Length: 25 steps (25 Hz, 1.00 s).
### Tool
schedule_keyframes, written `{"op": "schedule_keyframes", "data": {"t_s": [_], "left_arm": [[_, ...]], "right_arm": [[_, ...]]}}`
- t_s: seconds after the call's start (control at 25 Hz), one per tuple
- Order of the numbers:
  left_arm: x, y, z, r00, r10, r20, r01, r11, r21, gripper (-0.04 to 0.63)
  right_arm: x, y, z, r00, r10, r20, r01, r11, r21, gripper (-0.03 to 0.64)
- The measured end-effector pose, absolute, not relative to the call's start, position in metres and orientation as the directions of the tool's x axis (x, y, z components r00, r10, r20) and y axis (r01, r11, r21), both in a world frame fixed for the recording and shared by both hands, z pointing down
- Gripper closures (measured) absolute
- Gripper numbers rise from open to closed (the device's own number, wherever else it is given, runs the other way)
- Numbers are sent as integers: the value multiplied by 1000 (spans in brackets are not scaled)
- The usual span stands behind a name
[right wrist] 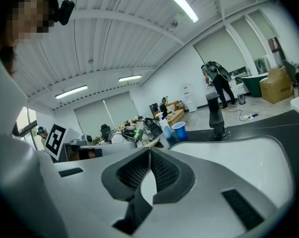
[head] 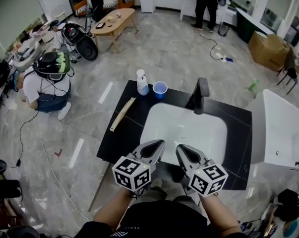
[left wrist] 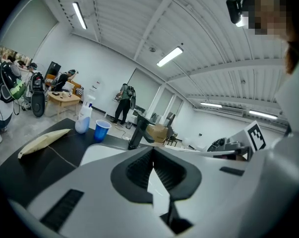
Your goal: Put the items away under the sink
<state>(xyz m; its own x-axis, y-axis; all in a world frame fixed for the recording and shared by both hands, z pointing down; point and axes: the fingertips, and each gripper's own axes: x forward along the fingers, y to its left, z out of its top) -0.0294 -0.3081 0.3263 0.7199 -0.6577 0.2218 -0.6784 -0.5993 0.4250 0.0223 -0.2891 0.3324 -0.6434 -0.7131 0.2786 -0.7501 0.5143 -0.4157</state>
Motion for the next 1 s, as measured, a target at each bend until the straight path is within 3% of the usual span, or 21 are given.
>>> {"op": "schedule_keyframes", "data": {"t_s": [0.4,0.72,1.0], "left_arm": [[-31,-348,333,724,-662,193,-671,-610,422,588],[-46,-387,349,600,-767,227,-778,-495,386,588],[-39,-420,363,563,-782,265,-817,-480,318,588]], "right_arm": [[18,-326,338,-603,-738,303,-786,483,-387,578],[23,-351,347,-619,-727,297,-772,494,-400,578],[28,-381,355,-626,-726,284,-766,505,-397,578]]}}
